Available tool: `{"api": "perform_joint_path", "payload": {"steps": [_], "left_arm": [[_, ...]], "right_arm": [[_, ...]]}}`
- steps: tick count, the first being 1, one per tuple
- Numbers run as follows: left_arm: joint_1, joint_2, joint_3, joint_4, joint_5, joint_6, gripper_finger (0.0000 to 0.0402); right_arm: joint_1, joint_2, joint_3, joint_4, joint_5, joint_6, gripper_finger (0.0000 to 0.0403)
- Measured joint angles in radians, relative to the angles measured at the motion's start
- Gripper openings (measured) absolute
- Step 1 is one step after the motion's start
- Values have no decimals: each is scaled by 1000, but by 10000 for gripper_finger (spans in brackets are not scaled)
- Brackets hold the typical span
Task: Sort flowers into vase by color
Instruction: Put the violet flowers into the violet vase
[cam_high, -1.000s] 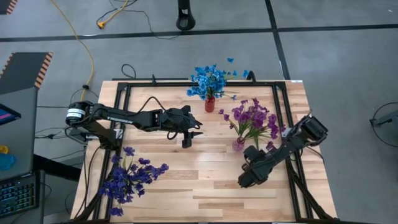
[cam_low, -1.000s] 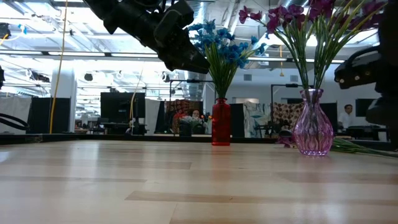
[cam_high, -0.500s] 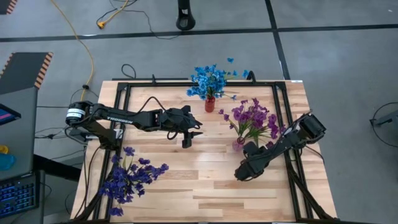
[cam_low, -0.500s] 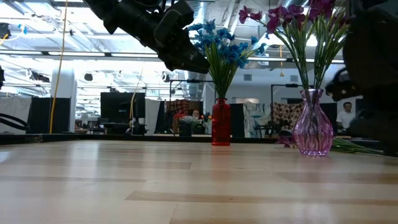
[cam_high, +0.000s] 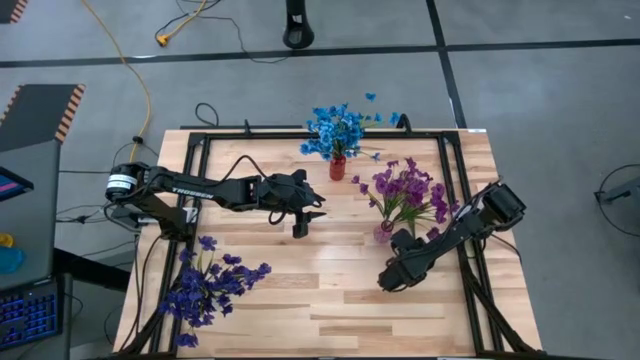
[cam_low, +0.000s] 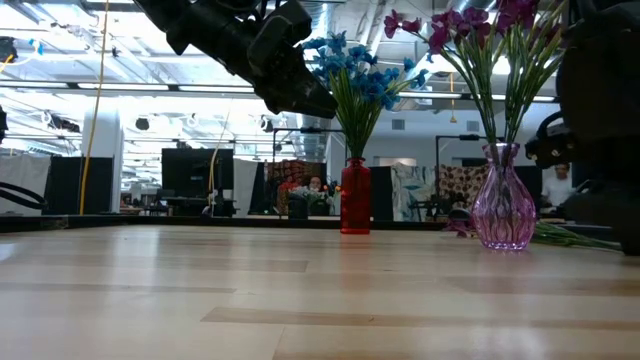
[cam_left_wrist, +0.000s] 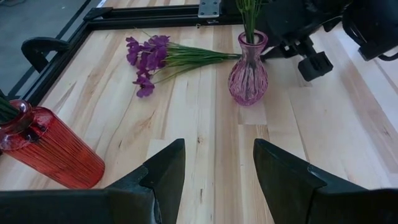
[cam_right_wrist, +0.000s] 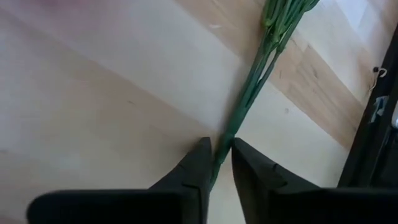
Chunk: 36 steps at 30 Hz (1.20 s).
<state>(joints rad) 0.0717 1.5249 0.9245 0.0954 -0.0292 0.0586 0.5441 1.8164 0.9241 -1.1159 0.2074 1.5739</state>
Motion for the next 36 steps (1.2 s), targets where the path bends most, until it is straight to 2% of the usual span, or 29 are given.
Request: {"api": "perform_joint_path", "payload": {"steps": [4, 17, 21, 27, 36], "left_arm": [[0, 0, 0, -1, 0, 0, 179], [0, 0, 0, -1, 0, 0, 179], [-2, 0, 0, -1, 0, -1, 179], [-13, 0, 0, 0, 0, -2, 179], [-34, 0, 0, -1, 0, 0, 179]], "right_arm": [[19, 0, -2, 19, -9, 0, 72], [74, 0, -3, 39, -96, 67, 68], [93, 2, 11, 28, -113, 83, 51], [112, 5, 69, 1, -199, 76, 19], [120, 4, 70, 13, -283, 77, 49]]}}
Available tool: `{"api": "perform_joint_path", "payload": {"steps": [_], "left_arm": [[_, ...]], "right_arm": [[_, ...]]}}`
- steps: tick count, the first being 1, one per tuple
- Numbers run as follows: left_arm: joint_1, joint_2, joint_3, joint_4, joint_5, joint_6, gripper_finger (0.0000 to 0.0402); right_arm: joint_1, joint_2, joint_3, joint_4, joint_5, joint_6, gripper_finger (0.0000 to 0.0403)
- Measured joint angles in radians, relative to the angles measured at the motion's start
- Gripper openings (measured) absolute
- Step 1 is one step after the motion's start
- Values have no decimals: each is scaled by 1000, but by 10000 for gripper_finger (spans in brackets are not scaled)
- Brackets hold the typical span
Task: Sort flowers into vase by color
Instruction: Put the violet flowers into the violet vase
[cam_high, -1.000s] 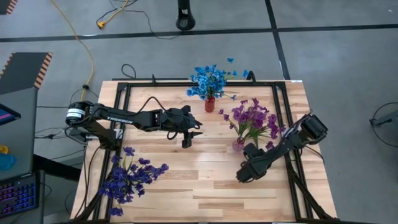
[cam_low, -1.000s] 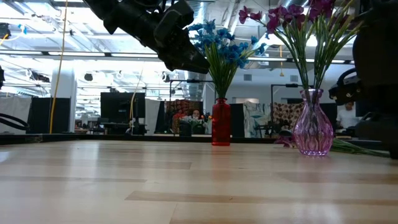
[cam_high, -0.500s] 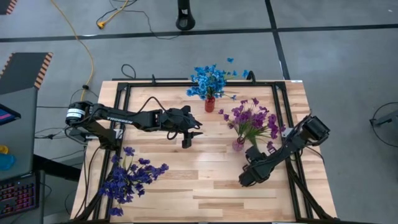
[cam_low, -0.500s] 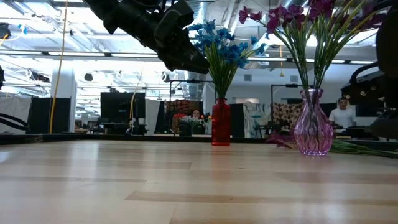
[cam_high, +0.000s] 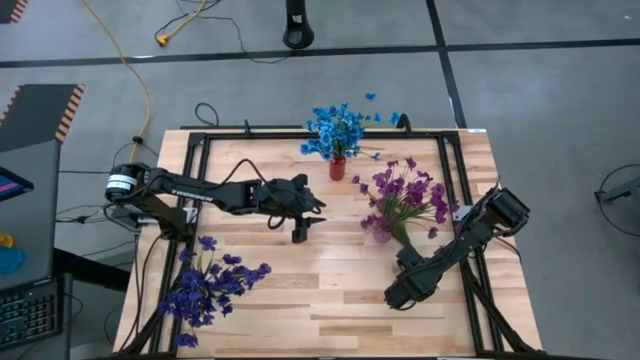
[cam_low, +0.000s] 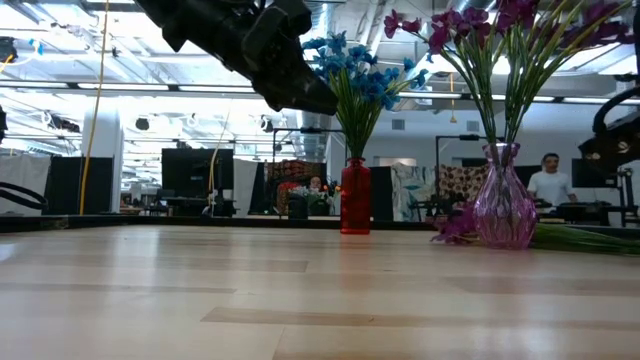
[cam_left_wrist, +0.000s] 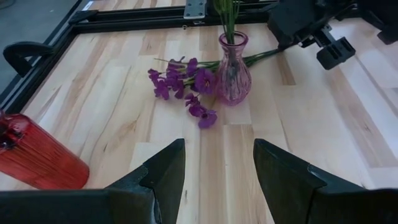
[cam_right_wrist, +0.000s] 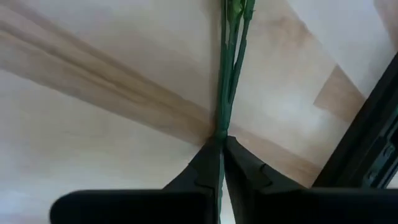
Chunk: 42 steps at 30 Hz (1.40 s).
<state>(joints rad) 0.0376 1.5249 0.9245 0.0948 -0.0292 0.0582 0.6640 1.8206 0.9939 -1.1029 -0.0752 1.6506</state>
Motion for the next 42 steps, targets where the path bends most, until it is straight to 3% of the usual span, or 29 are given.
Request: {"api": "perform_joint_path", "payload": {"steps": [14, 30, 42], "left_arm": [[-5, 0, 0, 0, -2, -1, 179], [-5, 0, 0, 0, -3, 8, 179], [-5, 0, 0, 2, -3, 7, 179]], "right_arm": [[4, 0, 0, 23, -164, 94, 28], [4, -2, 1, 183, -387, 75, 24], [-1, -2, 2, 460, -450, 2, 25]]}}
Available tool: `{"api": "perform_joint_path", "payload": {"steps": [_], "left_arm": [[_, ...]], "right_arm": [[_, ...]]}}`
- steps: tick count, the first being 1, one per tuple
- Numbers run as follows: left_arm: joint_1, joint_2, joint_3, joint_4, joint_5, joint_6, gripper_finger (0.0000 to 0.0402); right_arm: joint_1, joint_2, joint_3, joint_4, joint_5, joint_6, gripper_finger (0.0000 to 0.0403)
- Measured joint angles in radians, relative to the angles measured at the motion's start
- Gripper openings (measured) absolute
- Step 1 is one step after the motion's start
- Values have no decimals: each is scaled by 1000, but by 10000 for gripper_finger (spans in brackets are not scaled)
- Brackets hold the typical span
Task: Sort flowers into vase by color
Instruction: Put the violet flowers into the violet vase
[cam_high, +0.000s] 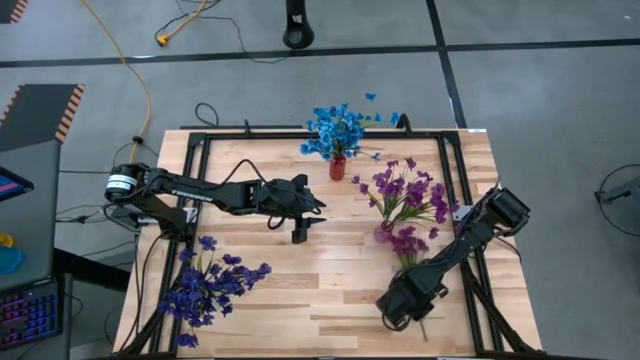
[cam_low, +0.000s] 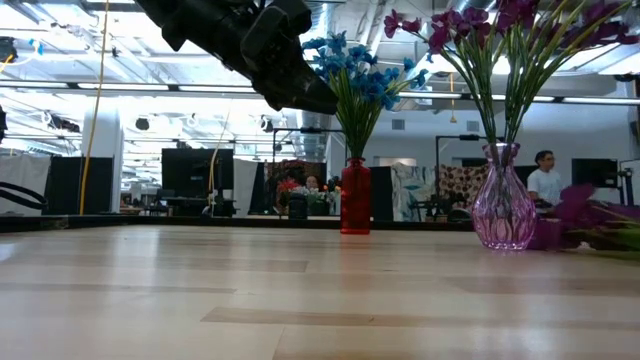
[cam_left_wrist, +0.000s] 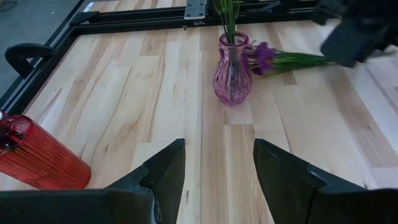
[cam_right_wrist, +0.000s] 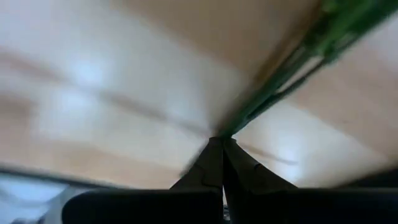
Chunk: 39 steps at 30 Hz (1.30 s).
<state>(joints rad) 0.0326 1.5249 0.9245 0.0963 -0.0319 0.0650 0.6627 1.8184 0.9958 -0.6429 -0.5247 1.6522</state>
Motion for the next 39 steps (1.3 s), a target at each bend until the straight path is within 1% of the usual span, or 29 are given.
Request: {"api": "perform_joint_path", "payload": {"steps": [6, 10, 15, 22, 27, 33, 39], "left_arm": [[0, 0, 0, 0, 0, -1, 179], [0, 0, 0, 0, 0, -1, 179], [0, 0, 0, 0, 0, 0, 179], [0, 0, 0, 0, 0, 0, 179], [0, 0, 0, 0, 0, 1, 179], [0, 0, 0, 0, 0, 1, 179], [0, 0, 0, 0, 0, -4, 179]], "right_arm": [[-11, 0, 0, 170, 43, -12, 25], [-19, 1, 0, 252, 95, -12, 25], [-39, 1, 0, 294, 189, -12, 25], [-75, -2, 1, 298, 322, -16, 25], [-105, -1, 1, 326, 431, -78, 26], [-150, 2, -1, 392, 579, -198, 26], [-205, 3, -3, 396, 715, -308, 26]]}}
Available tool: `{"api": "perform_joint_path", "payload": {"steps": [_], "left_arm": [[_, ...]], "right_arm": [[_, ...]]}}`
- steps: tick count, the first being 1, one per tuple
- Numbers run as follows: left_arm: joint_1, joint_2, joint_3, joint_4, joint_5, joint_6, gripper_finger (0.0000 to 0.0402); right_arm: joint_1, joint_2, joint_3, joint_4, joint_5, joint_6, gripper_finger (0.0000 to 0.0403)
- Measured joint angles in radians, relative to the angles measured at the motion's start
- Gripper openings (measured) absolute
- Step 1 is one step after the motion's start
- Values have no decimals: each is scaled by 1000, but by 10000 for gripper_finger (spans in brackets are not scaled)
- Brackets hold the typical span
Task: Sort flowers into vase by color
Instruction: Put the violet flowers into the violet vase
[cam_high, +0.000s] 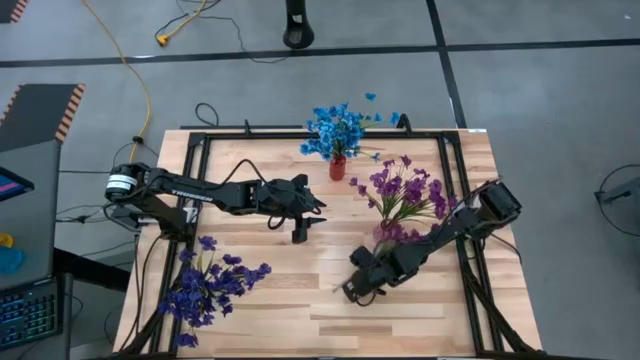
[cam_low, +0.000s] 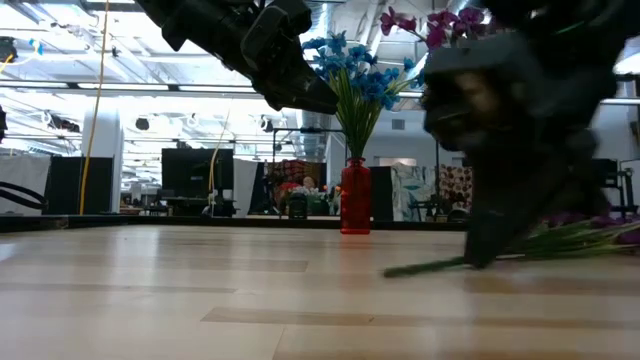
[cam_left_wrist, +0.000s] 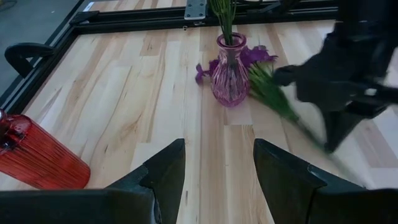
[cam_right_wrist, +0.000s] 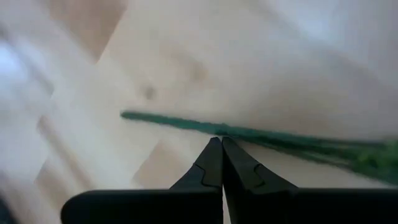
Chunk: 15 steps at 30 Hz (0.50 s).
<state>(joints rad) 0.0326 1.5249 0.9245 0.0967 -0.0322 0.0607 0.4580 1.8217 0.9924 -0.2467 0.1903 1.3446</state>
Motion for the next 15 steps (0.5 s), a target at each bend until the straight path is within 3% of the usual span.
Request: {"api": "perform_joint_path", "payload": {"steps": [4, 15], "left_arm": [[0, 0, 0, 0, 1, -3, 179], [0, 0, 0, 0, 2, -5, 179]], "right_arm": [[-41, 0, 0, 9, 84, -72, 26], [-66, -6, 2, 24, 69, -175, 24]]}}
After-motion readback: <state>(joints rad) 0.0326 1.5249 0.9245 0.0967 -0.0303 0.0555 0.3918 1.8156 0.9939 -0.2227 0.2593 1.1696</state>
